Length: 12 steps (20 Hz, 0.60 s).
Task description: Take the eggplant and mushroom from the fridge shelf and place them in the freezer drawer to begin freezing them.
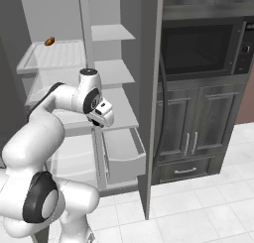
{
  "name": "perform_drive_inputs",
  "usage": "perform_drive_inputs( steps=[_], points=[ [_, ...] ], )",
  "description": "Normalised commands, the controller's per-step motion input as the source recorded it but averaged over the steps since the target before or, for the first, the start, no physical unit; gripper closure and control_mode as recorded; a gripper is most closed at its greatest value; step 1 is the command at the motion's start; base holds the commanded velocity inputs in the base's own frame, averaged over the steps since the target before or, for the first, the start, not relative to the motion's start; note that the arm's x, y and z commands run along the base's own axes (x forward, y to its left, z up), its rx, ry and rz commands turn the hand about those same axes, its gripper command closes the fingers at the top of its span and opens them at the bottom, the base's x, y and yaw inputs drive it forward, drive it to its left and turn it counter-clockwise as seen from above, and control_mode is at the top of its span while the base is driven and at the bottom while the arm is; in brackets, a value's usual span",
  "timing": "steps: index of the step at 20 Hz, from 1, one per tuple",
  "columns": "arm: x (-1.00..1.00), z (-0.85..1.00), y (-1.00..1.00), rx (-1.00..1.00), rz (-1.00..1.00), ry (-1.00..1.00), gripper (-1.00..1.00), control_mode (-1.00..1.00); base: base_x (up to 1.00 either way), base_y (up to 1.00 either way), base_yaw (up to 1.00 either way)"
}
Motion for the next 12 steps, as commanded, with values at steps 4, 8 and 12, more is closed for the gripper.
perform_drive_inputs(
  steps=[4,8,12],
  points=[
    [0.28,-0.60,-0.01,0.00,0.00,0.01,1.00,-1.00,0.00,0.00,0.00],
    [0.36,-0.78,0.00,0.00,0.00,0.00,1.00,-1.00,0.00,0.00,0.00],
    [0.29,-0.72,0.00,0.00,0.00,0.00,1.00,-1.00,0.00,0.00,0.00]
  ],
)
